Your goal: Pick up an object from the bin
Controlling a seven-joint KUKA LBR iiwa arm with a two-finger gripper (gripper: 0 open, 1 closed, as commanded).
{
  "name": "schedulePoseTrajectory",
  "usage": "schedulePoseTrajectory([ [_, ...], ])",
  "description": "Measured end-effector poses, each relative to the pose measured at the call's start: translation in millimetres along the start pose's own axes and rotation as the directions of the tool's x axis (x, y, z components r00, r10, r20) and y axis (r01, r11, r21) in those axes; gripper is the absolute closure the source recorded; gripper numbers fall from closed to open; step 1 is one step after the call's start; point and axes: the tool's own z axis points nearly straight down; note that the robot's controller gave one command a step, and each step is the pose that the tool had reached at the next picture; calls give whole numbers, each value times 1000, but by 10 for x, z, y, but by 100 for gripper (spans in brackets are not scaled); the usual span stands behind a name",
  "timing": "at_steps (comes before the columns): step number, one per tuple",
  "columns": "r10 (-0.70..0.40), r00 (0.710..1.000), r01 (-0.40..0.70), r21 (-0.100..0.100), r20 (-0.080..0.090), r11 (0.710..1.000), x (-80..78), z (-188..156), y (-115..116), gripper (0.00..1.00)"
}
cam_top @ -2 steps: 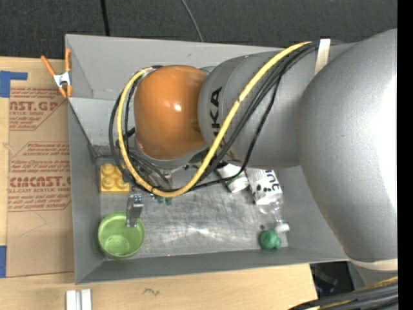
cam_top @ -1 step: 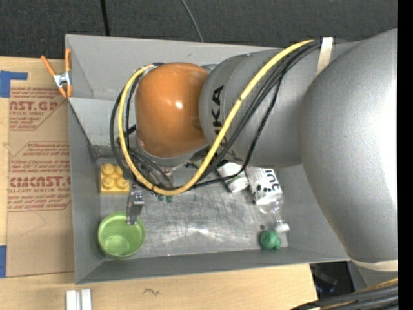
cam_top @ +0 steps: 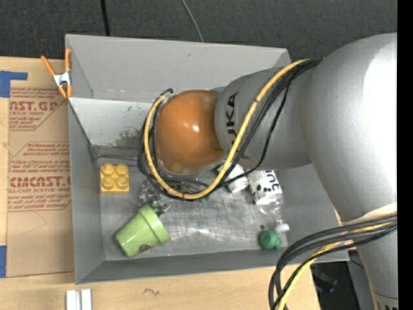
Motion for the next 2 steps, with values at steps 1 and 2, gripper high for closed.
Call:
schedulePoseTrajectory([
  [1, 0, 1000, 0, -1, 0, 1000, 0, 1, 3, 100],
  [2, -6, 1000, 6, -3, -4, 1000, 255, -106, -69, 100],
])
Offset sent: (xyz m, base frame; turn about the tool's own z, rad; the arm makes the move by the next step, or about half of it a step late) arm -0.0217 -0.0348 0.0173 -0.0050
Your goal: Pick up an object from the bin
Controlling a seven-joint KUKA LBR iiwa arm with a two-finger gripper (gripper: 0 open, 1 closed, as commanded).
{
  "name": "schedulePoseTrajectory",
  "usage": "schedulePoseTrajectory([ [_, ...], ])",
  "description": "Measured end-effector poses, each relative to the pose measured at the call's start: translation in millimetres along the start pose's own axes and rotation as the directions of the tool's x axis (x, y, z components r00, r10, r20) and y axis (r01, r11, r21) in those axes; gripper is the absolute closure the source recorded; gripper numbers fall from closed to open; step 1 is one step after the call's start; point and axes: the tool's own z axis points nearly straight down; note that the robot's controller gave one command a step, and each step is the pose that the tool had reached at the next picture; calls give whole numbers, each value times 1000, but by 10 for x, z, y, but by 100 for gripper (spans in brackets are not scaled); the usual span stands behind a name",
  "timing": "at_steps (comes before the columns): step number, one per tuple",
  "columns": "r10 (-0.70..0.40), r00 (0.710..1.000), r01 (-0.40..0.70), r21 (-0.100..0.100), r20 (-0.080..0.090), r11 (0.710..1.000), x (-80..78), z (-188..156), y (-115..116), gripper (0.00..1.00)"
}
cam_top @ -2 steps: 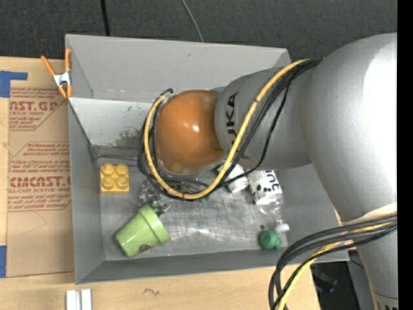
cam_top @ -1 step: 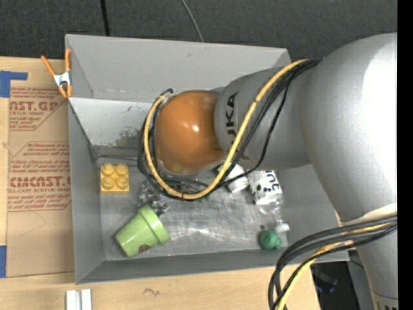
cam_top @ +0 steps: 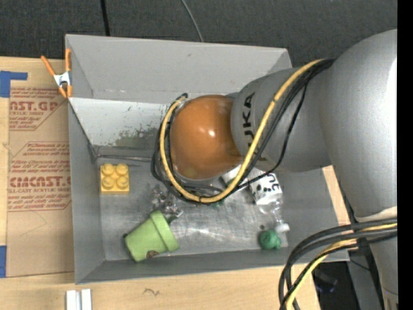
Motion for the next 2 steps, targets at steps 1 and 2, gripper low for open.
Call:
schedulePoseTrajectory([
  [1, 2, 1000, -2, 2, -2, 1000, -35, -66, -131, 100],
  [2, -11, 1000, 11, -3, -8, 1000, 123, -524, -181, 100],
])
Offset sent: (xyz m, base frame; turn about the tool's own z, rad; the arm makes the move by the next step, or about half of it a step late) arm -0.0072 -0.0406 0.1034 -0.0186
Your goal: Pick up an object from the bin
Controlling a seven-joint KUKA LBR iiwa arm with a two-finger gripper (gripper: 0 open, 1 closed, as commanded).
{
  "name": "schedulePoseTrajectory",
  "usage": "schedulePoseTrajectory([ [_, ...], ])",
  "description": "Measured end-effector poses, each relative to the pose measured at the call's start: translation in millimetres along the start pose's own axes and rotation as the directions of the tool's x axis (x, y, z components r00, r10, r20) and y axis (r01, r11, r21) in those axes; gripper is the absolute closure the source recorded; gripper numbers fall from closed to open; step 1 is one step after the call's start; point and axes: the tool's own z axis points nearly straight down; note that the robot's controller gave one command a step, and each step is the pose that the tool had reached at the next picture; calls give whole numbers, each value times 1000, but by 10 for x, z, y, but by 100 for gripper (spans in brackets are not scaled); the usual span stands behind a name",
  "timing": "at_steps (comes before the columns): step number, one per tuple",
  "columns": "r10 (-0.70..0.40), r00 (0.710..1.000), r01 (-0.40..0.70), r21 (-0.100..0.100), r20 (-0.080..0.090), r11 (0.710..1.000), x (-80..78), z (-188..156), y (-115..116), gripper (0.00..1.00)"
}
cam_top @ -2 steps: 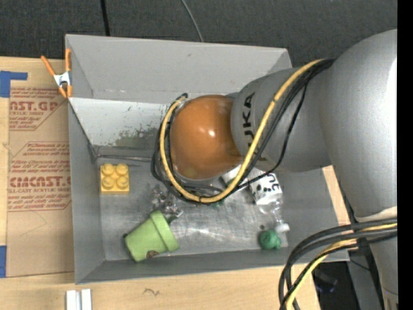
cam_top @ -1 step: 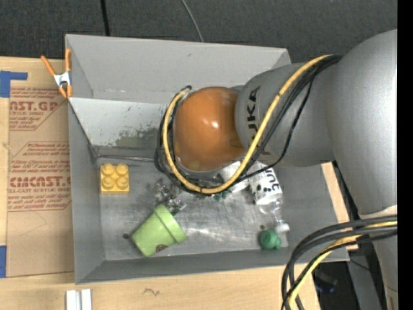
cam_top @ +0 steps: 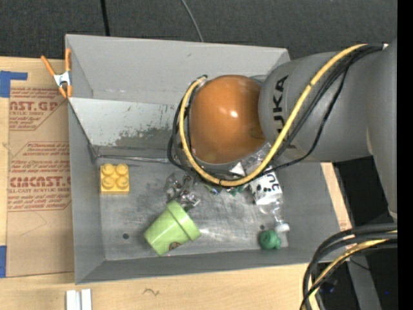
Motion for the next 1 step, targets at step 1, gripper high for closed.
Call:
schedulePoseTrajectory([
  [1, -4, 1000, 4, 9, 16, 1000, -39, -198, 6, 100],
])
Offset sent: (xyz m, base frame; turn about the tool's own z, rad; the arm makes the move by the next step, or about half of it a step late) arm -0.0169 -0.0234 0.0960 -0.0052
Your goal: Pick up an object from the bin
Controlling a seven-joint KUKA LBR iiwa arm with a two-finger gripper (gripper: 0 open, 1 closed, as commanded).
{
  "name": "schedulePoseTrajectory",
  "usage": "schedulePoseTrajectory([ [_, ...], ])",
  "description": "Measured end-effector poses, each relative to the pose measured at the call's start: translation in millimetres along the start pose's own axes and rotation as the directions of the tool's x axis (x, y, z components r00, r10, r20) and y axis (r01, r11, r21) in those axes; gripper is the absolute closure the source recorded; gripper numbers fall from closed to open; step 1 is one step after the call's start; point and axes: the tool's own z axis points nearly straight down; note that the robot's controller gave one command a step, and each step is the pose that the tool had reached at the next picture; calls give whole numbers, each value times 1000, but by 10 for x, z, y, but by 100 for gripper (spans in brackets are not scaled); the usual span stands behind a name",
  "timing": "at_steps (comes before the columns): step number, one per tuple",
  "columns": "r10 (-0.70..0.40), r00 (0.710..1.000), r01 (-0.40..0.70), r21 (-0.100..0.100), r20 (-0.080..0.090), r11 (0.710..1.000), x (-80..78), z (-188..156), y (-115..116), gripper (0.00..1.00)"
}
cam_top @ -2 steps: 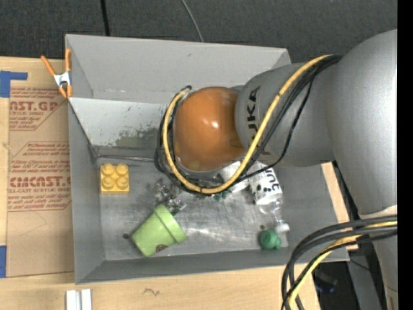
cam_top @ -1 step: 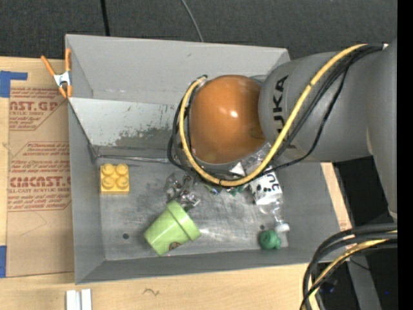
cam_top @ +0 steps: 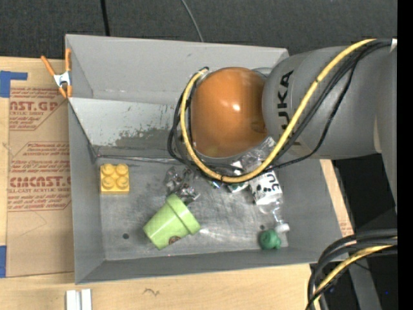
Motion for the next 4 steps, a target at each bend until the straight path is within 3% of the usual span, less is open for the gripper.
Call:
schedulePoseTrajectory([
  [1, -3, 1000, 2, -12, -20, 1000, 173, -193, 4, 100],
  [2, -2, 1000, 2, 4, 7, 1000, 14, -161, -6, 100],
  [3, -12, 1000, 12, -15, -25, 1000, 157, -106, 63, 100],
  [4, -21, 1000, 21, -7, -11, 1000, 24, -708, -91, 100],
])
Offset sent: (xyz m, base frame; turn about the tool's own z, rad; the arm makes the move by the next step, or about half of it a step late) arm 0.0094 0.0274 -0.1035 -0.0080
